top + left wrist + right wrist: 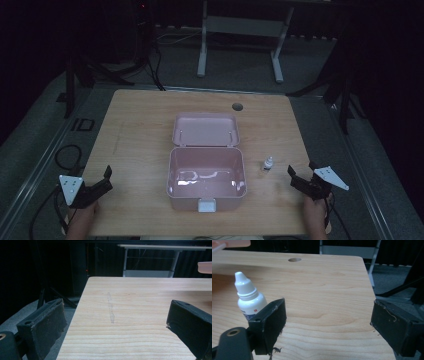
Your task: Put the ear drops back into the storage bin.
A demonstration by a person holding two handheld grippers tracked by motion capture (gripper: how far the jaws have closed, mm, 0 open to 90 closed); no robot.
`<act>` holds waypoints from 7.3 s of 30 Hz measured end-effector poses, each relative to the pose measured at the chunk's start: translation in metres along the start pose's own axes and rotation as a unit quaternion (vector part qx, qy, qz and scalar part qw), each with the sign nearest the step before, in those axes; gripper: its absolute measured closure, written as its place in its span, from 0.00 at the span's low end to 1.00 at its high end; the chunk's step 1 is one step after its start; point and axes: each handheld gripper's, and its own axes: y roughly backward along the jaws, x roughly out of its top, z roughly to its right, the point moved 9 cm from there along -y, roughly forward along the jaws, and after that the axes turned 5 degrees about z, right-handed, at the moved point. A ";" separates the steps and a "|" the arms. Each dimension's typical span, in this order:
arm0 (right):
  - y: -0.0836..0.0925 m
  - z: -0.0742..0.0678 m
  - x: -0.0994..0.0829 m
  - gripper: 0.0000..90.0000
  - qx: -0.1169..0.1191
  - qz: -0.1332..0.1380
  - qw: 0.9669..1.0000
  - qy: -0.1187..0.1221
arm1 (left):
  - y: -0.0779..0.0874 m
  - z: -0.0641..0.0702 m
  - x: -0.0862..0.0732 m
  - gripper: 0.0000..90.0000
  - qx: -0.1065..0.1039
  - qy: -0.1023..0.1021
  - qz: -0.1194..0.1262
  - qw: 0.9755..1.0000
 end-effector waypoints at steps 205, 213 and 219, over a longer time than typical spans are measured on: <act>-0.014 -0.111 0.014 0.66 0.348 -0.483 0.638 0.489 | 0.000 0.003 0.000 0.03 -0.008 -0.004 -0.003 1.000; 0.000 -0.123 0.011 0.66 0.373 -0.469 0.613 0.515 | 0.000 0.003 0.000 0.03 -0.008 -0.005 -0.003 1.000; 0.003 -0.126 0.017 0.66 0.377 -0.468 0.614 0.511 | 0.000 0.003 0.000 0.03 -0.008 -0.005 -0.003 1.000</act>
